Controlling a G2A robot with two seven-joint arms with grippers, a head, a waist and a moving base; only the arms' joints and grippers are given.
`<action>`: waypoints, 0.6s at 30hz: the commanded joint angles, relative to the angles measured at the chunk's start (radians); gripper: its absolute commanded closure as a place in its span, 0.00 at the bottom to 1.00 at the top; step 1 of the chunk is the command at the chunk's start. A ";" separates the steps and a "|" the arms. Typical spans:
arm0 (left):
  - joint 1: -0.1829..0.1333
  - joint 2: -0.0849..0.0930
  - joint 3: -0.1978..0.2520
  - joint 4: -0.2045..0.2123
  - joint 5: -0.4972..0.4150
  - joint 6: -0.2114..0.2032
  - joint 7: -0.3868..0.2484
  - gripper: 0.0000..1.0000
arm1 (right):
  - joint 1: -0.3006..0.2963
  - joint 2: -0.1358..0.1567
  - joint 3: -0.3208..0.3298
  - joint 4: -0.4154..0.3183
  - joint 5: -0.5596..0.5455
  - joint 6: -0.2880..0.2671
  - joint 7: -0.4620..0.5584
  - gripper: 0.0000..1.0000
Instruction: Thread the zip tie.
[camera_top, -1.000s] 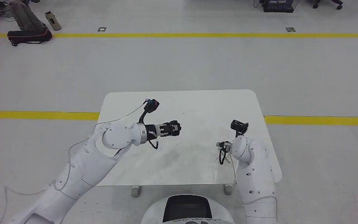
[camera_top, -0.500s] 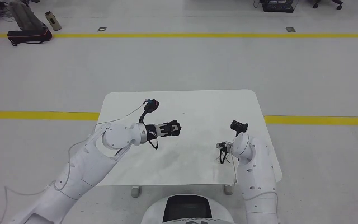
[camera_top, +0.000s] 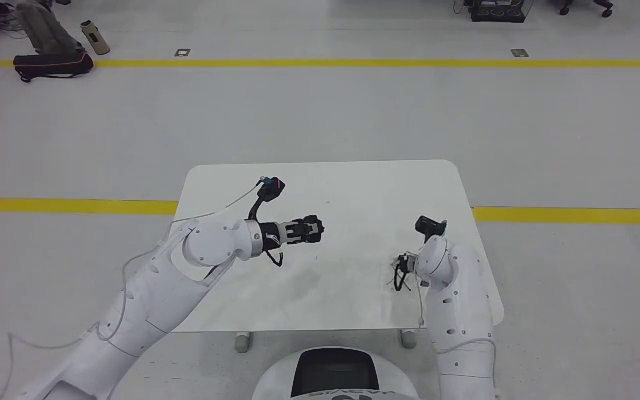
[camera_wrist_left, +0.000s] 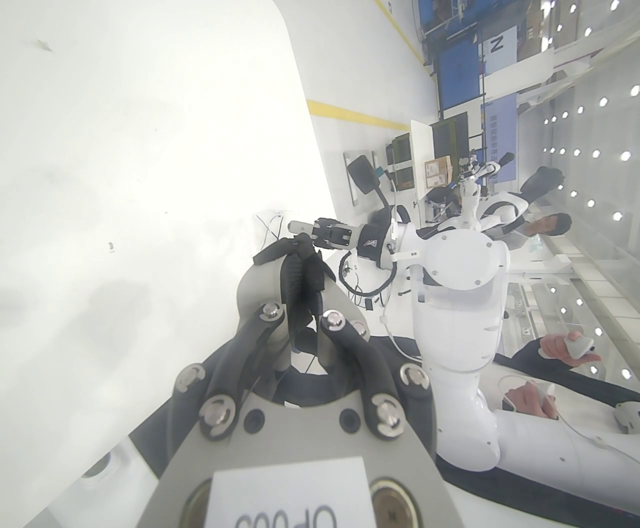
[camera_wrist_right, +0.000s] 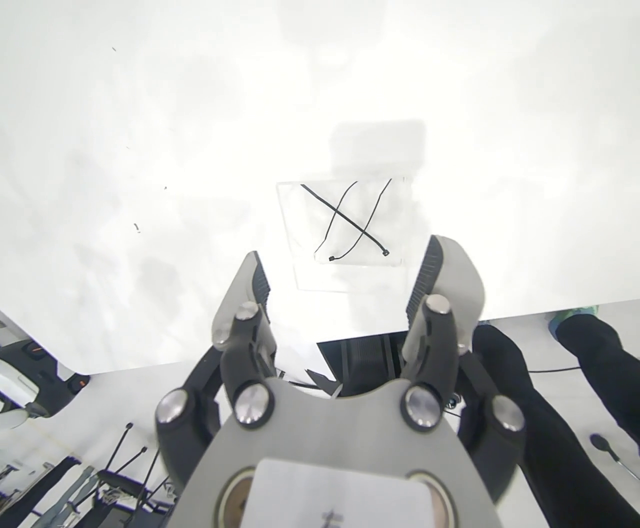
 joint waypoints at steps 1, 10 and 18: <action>0.000 0.000 0.000 0.000 0.000 0.000 0.000 1.00 | 0.007 -0.001 0.006 0.010 0.001 0.000 0.004 0.62; 0.000 0.000 0.000 0.000 0.000 0.000 0.000 1.00 | 0.024 0.006 0.008 0.056 0.001 0.000 -0.005 0.71; 0.000 0.000 0.000 0.000 0.000 0.000 0.000 1.00 | 0.038 0.012 -0.011 0.107 0.001 0.000 -0.032 0.67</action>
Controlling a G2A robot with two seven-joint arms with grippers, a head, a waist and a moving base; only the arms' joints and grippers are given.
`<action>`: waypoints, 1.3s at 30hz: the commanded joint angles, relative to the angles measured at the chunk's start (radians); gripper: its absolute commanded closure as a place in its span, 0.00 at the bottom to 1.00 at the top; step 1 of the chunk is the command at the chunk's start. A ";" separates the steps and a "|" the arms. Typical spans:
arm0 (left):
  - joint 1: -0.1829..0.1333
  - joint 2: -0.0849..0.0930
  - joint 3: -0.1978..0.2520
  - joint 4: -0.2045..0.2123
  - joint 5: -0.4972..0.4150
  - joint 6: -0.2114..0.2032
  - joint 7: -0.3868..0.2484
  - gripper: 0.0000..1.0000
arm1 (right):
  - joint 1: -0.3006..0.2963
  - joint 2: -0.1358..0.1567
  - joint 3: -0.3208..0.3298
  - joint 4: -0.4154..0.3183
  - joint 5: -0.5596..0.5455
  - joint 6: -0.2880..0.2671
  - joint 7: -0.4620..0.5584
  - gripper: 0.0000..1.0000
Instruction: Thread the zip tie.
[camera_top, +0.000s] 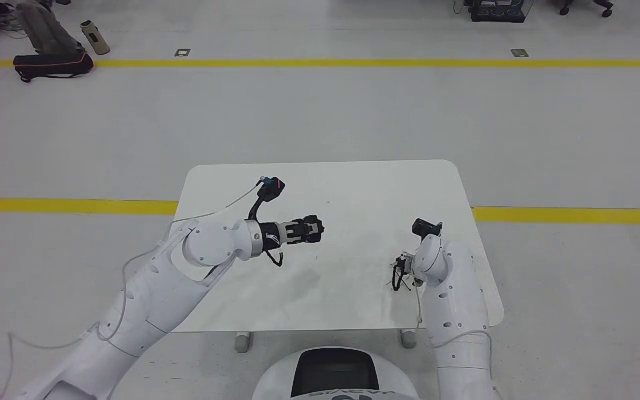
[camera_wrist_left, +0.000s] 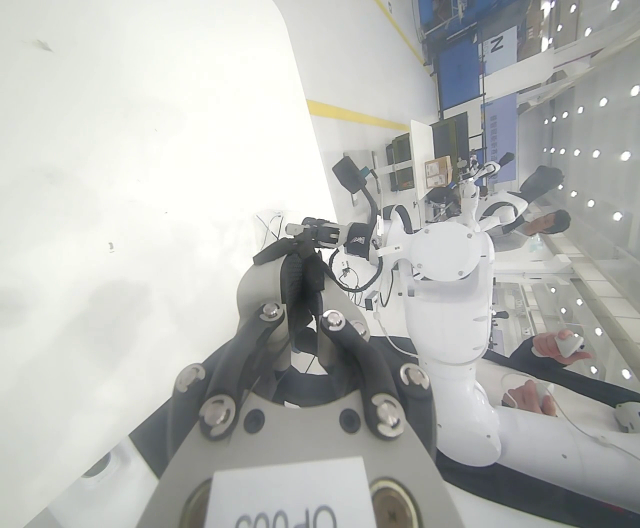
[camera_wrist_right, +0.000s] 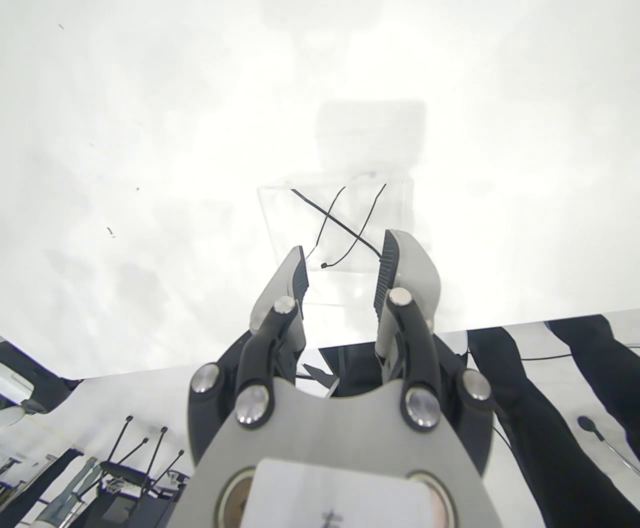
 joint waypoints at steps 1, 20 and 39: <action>0.000 0.000 0.000 0.000 0.000 0.000 0.000 1.00 | 0.002 0.001 -0.007 0.009 0.000 0.000 -0.010 0.66; 0.000 0.000 0.000 0.000 0.000 0.000 0.000 1.00 | 0.022 0.007 -0.019 0.104 0.000 0.000 -0.085 0.70; 0.000 0.000 0.000 0.000 0.000 0.000 0.000 1.00 | 0.043 -0.006 -0.022 0.176 0.000 0.000 -0.133 0.76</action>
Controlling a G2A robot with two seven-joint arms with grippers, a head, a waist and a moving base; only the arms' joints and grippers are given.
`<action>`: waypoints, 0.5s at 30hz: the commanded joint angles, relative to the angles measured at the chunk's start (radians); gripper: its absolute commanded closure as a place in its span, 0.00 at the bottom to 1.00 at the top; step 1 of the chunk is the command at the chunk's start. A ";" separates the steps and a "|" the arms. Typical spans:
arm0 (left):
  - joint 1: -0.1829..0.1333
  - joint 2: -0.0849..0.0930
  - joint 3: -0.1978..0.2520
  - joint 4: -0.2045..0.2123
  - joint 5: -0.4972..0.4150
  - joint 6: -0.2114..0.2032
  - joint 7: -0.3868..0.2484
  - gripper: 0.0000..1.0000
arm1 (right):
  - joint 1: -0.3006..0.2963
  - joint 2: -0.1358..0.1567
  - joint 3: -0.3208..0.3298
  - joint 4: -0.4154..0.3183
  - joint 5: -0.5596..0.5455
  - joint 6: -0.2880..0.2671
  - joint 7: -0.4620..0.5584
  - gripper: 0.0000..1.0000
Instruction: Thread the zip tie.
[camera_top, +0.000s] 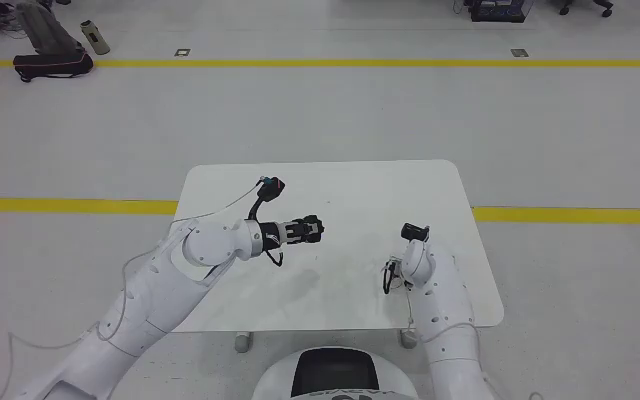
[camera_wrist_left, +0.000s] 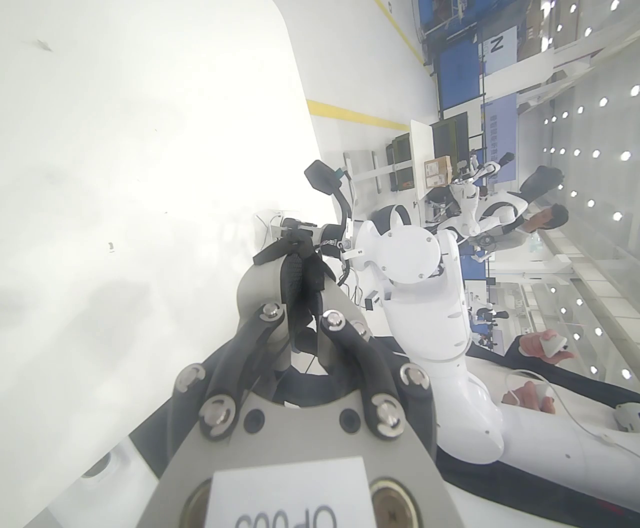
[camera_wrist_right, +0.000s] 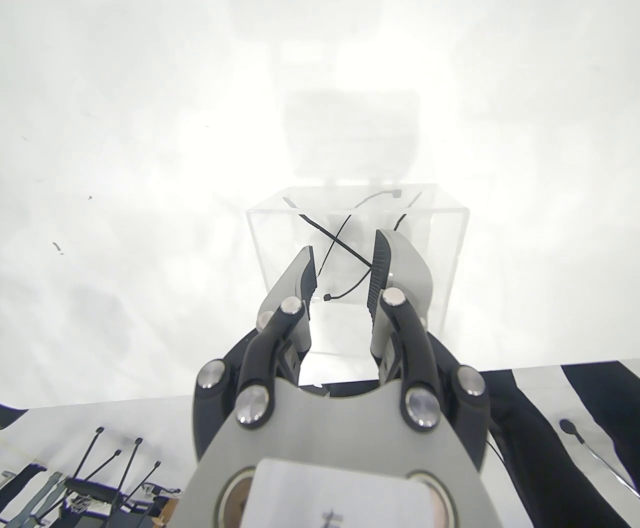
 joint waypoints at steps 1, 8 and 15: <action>0.000 0.000 0.000 0.000 0.000 0.000 0.000 1.00 | 0.004 -0.001 0.001 0.010 0.000 0.000 -0.006 0.77; 0.000 0.000 0.000 0.000 0.000 0.000 0.000 1.00 | 0.022 -0.001 0.003 0.042 0.000 0.000 -0.017 0.78; 0.000 0.000 0.000 0.000 0.000 0.000 0.000 1.00 | 0.040 0.003 0.005 0.073 0.000 0.000 -0.022 0.77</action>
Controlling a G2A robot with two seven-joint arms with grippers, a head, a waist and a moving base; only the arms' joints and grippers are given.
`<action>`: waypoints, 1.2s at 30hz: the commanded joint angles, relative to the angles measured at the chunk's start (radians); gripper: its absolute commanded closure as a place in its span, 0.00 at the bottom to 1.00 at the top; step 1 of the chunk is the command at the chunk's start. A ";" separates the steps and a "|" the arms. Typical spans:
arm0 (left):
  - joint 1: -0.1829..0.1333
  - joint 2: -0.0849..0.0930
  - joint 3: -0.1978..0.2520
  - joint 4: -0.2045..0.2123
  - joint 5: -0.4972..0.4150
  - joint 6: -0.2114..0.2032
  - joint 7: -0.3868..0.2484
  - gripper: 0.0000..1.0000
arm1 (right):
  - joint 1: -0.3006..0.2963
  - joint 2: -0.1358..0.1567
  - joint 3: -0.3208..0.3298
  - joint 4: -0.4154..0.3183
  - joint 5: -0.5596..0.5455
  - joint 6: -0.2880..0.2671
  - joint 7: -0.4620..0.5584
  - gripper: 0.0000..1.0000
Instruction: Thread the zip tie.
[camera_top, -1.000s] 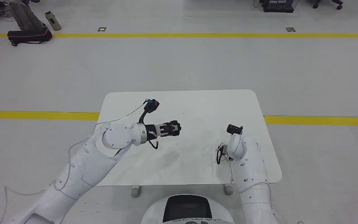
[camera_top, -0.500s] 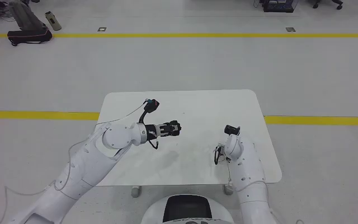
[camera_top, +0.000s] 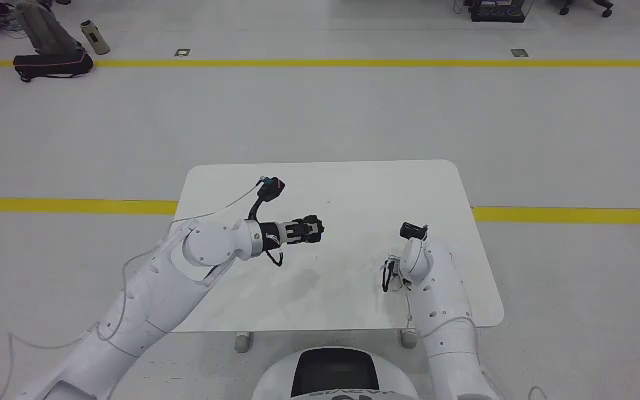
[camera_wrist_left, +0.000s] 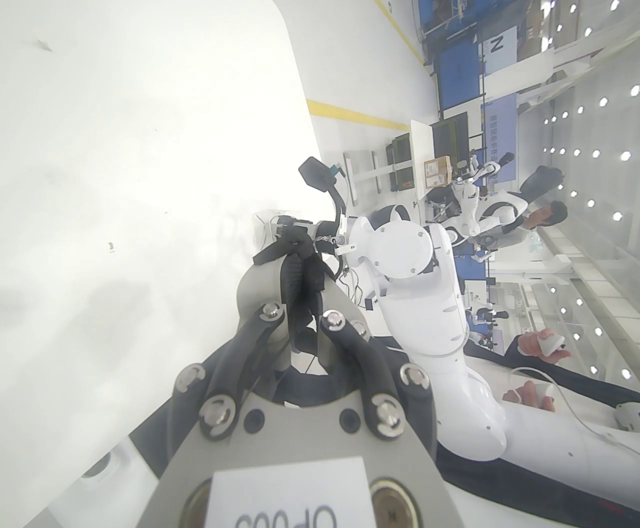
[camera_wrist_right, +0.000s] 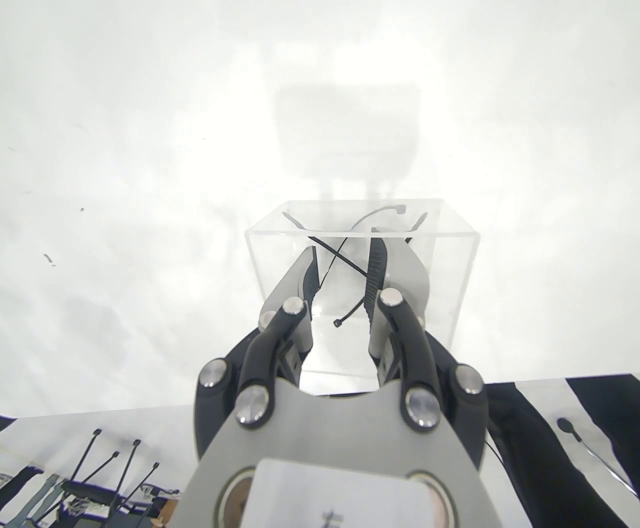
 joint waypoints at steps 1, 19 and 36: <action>0.000 0.000 0.000 0.000 0.000 0.000 0.000 1.00 | 0.004 0.002 -0.001 0.010 0.000 0.000 -0.003 0.78; 0.000 0.000 0.000 0.000 0.000 0.000 0.000 1.00 | 0.025 0.012 -0.005 0.044 0.000 0.000 -0.026 1.00; 0.000 0.000 0.000 0.000 0.000 0.000 0.000 1.00 | -0.112 0.025 -0.048 -0.248 0.000 0.000 0.043 1.00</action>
